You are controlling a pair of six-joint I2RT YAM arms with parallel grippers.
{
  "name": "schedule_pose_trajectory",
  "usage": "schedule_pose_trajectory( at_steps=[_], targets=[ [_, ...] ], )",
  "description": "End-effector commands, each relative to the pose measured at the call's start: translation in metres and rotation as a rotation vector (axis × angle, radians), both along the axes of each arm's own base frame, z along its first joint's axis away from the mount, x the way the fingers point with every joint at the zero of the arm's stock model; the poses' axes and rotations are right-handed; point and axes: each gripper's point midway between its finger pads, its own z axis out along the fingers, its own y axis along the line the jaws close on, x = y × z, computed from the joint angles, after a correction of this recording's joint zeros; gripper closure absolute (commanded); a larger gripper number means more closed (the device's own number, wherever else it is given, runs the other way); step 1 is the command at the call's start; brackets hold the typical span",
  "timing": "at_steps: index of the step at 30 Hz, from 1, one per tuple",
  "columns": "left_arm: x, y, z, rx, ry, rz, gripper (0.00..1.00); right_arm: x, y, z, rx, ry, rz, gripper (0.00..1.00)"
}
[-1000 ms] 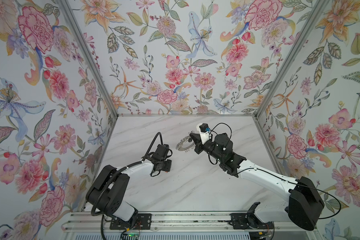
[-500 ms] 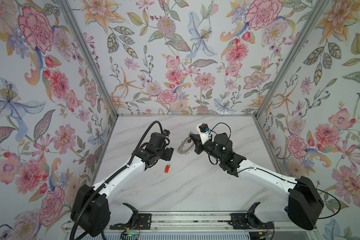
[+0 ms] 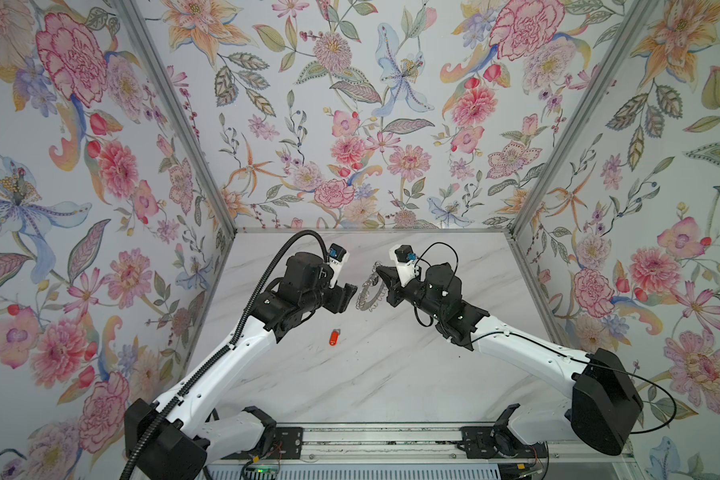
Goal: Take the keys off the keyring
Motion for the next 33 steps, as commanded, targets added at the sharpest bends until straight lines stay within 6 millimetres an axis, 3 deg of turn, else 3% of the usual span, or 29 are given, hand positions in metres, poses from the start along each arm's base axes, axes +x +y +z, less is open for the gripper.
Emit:
schedule_pose_trajectory(
  at_steps=[1, 10, 17, 26, 33],
  targets=[
    [-0.006, -0.024, 0.021, -0.070, -0.017, -0.075, 0.33, 0.004, 0.003, 0.025, 0.052, -0.033, 0.004, 1.00],
    [-0.003, -0.043, 0.011, -0.052, -0.006, -0.116, 0.43, 0.002, 0.005, 0.027, 0.051, -0.035, 0.010, 1.00],
    [0.005, -0.051, 0.008, -0.051, -0.004, -0.133, 0.58, 0.000, 0.006, 0.029, 0.055, -0.041, 0.017, 1.00],
    [0.006, -0.055, 0.001, -0.054, 0.014, -0.140, 0.76, -0.003, 0.009, 0.032, 0.063, -0.049, 0.032, 1.00],
    [0.009, -0.056, -0.009, -0.041, 0.039, -0.134, 0.81, -0.008, 0.010, 0.037, 0.070, -0.064, 0.046, 1.00]
  ],
)
